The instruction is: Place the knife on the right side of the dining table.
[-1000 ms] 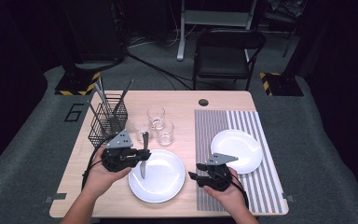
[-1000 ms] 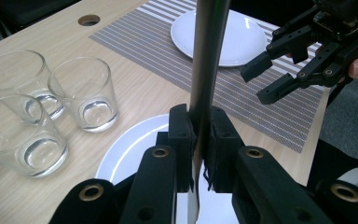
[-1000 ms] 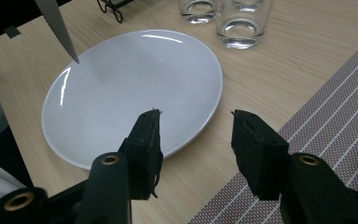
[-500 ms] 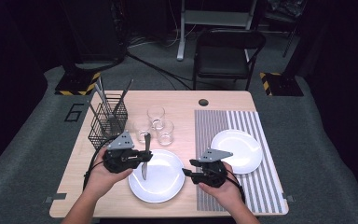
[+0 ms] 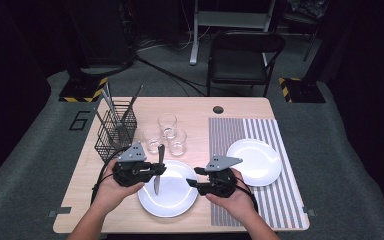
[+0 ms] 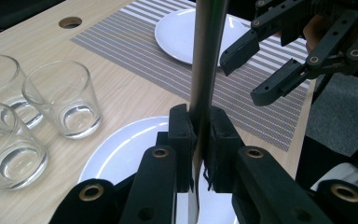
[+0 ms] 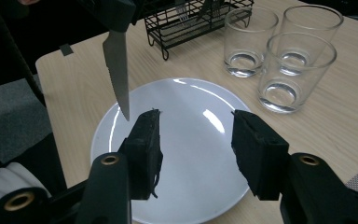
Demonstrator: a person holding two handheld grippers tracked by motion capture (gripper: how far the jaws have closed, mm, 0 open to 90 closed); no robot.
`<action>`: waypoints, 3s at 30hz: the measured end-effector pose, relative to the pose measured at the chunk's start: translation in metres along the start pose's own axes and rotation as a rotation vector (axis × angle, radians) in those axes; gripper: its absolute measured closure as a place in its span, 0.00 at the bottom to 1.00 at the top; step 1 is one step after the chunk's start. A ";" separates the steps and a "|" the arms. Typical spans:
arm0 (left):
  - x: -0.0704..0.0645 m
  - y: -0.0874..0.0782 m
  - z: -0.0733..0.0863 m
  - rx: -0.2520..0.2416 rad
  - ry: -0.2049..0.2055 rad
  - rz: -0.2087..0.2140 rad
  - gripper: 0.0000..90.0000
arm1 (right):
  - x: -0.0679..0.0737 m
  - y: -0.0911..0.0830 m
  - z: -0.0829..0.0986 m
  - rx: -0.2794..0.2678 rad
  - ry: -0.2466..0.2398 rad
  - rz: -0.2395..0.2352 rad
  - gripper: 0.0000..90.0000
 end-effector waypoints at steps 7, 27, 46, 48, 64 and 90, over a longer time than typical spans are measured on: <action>-0.001 0.000 0.000 0.004 0.011 0.005 0.91 | 0.004 0.001 -0.012 -0.001 -0.017 -0.027 0.63; -0.008 0.004 -0.001 0.012 0.037 0.028 0.91 | 0.010 0.001 -0.042 -0.049 -0.044 -0.119 0.67; -0.014 0.008 0.000 0.019 0.064 0.045 0.91 | 0.018 0.005 -0.066 -0.073 -0.071 -0.167 0.65; -0.014 0.008 0.000 0.023 0.067 0.047 0.91 | 0.018 0.006 -0.068 -0.075 -0.066 -0.168 0.64; -0.018 0.009 0.000 0.028 0.083 0.062 0.91 | 0.023 0.008 -0.081 -0.086 -0.084 -0.189 0.68; -0.017 0.013 0.002 0.006 0.071 0.060 0.90 | 0.027 0.005 -0.086 -0.079 -0.046 -0.195 0.89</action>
Point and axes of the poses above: each handheld gripper's, and its own axes: y roughly forward along the jaws, z roughly out of its underside, x roughly to its left, the point moved 5 cm from there along y, roughly forward along the jaws, and after that the axes turned 6 degrees about -z, right-handed, at the moved point
